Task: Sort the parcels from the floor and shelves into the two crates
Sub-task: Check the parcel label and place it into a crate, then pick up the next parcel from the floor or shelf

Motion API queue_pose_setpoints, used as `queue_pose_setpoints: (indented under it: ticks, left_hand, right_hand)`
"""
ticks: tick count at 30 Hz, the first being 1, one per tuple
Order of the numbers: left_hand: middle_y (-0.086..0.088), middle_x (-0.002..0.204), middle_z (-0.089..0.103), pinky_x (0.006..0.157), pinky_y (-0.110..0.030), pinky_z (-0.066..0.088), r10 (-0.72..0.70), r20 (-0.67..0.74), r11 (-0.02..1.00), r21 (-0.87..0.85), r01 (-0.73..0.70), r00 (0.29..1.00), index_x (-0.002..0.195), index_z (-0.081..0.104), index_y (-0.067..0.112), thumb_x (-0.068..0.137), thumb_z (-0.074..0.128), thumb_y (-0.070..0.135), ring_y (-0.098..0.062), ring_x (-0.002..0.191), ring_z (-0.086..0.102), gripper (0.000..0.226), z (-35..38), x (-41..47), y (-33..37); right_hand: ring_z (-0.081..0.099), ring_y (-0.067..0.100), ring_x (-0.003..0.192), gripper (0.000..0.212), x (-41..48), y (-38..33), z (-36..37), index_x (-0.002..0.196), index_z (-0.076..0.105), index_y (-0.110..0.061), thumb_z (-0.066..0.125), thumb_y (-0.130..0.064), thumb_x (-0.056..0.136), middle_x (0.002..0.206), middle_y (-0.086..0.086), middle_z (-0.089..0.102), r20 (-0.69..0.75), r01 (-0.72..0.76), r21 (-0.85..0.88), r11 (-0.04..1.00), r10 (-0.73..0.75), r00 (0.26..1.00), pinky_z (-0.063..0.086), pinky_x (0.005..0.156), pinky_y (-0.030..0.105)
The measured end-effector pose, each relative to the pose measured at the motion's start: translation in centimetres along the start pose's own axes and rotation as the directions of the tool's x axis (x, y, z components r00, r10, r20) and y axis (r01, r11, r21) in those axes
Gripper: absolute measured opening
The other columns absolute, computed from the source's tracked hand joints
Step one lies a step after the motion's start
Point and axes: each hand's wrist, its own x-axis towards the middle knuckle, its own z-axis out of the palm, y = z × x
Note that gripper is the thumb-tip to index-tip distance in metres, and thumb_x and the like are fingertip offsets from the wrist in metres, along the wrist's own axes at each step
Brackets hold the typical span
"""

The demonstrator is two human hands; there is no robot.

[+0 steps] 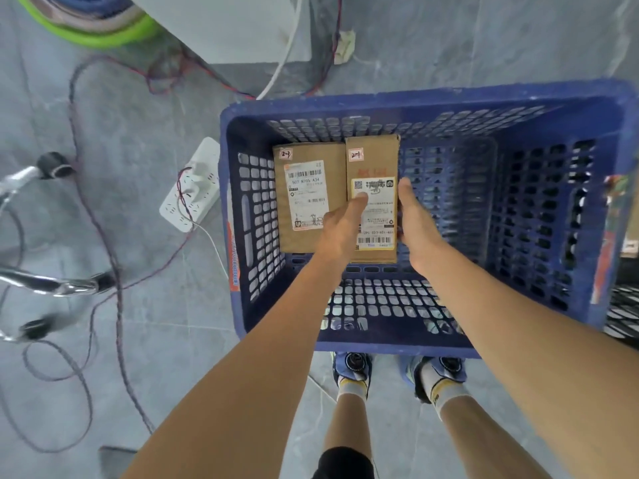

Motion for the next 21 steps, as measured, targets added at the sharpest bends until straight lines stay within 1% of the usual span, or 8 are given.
queue_pose_setpoints:
  ticks: [4, 7, 9, 12, 13, 17, 18, 21]
  left_hand:
    - [-0.005, 0.144, 0.055, 0.109, -0.054, 0.040, 0.028, 0.020, 0.998, 0.048, -0.029, 0.999, 0.122, 0.065, 0.037, 0.069, 0.044, 0.083, -0.027, 0.127, 0.055, 0.074, 0.2, 0.8, -0.5]
    - [-0.002, 0.146, 0.054, 0.111, -0.053, 0.039, 0.004, -0.013, 1.000, 0.023, -0.004, 1.000, 0.135, 0.059, 0.033, 0.063, 0.048, 0.087, -0.026, 0.129, 0.055, 0.090, 0.2, 1.7, -0.5]
    - [-0.002, 0.147, 0.053, 0.112, -0.053, 0.039, -0.013, -0.024, 1.000, 0.011, 0.013, 1.000, 0.135, 0.059, 0.034, 0.061, 0.049, 0.088, -0.026, 0.129, 0.055, 0.092, 0.3, 1.9, -0.6]
    - [-0.005, 0.143, 0.056, 0.111, -0.053, 0.038, 0.005, 0.002, 0.999, 0.034, -0.005, 1.000, 0.087, 0.065, 0.053, 0.066, 0.047, 0.085, -0.027, 0.125, 0.058, 0.042, 0.4, 1.7, -0.5]
    - [-0.005, 0.141, 0.058, 0.111, -0.053, 0.038, 0.013, 0.009, 0.999, 0.037, -0.014, 1.000, 0.082, 0.064, 0.052, 0.067, 0.045, 0.084, -0.027, 0.123, 0.058, 0.040, 0.3, 1.4, -0.2]
    - [-0.001, 0.152, 0.047, 0.114, -0.052, 0.030, 0.014, -0.004, 1.000, 0.028, -0.014, 1.000, 0.109, 0.054, 0.043, 0.073, 0.045, 0.082, -0.026, 0.136, 0.045, 0.053, 0.0, -1.5, 1.8]
    - [0.001, 0.154, 0.043, 0.116, -0.053, 0.029, 0.020, -0.014, 1.000, 0.009, -0.020, 1.000, 0.119, 0.056, 0.041, 0.077, 0.046, 0.080, -0.026, 0.139, 0.041, 0.058, -0.1, -2.0, 2.1]
    - [0.001, 0.163, 0.032, 0.119, -0.056, 0.027, 0.072, -0.024, 0.997, 0.015, -0.071, 0.997, 0.152, 0.042, 0.028, 0.090, 0.041, 0.078, -0.029, 0.145, 0.037, 0.080, -0.1, -5.0, 3.9]
  right_hand:
    - [0.069, 0.010, 0.102, 0.057, 0.2, -0.1, 0.1, 0.123, 0.068, -0.032, 0.027, -0.068, 0.107, 0.124, -0.002, 0.073, 0.034, 0.008, -0.026, 1.000, -0.007, 0.999, 0.054, 0.089, 0.030]
    - [0.069, 0.007, 0.095, 0.062, 0.1, -0.4, 0.6, 0.133, 0.065, -0.027, 0.025, -0.067, 0.107, 0.114, -0.003, 0.073, 0.060, -0.001, -0.037, 0.999, 0.003, 0.998, 0.050, 0.070, 0.020]
    - [0.070, 0.014, 0.108, 0.068, 0.0, -0.6, 1.1, 0.143, 0.061, -0.024, 0.024, -0.068, 0.107, 0.128, 0.001, 0.072, 0.067, 0.007, -0.049, 0.999, -0.003, 0.998, 0.049, 0.071, 0.021]
    - [0.069, 0.015, 0.107, 0.067, -0.4, -0.6, 0.9, 0.145, 0.060, -0.024, 0.025, -0.067, 0.107, 0.131, 0.003, 0.071, 0.049, 0.009, -0.035, 0.999, -0.007, 0.999, 0.050, 0.072, 0.022]
    - [0.070, 0.013, 0.103, 0.066, -0.4, -0.5, 0.7, 0.143, 0.062, -0.024, 0.025, -0.066, 0.108, 0.125, 0.002, 0.072, 0.046, 0.005, -0.030, 1.000, -0.004, 0.999, 0.050, 0.071, 0.021]
    - [0.059, -0.005, 0.090, 0.063, -2.7, -1.7, -0.3, 0.144, 0.059, -0.022, 0.022, -0.060, 0.111, 0.128, -0.004, 0.066, 0.063, 0.020, -0.040, 0.999, -0.018, 0.998, 0.046, 0.061, 0.005]
    - [0.057, -0.003, 0.096, 0.062, -3.5, -2.0, -0.6, 0.148, 0.055, -0.022, 0.021, -0.058, 0.111, 0.141, -0.001, 0.062, 0.069, 0.042, -0.024, 0.999, -0.040, 0.997, 0.044, 0.071, 0.004]
    - [0.044, 0.010, 0.141, 0.066, -6.7, -3.6, -1.7, 0.159, 0.042, -0.019, 0.024, -0.060, 0.110, 0.165, 0.002, 0.042, 0.040, 0.097, 0.054, 0.994, -0.100, 0.994, 0.033, 0.109, 0.027]
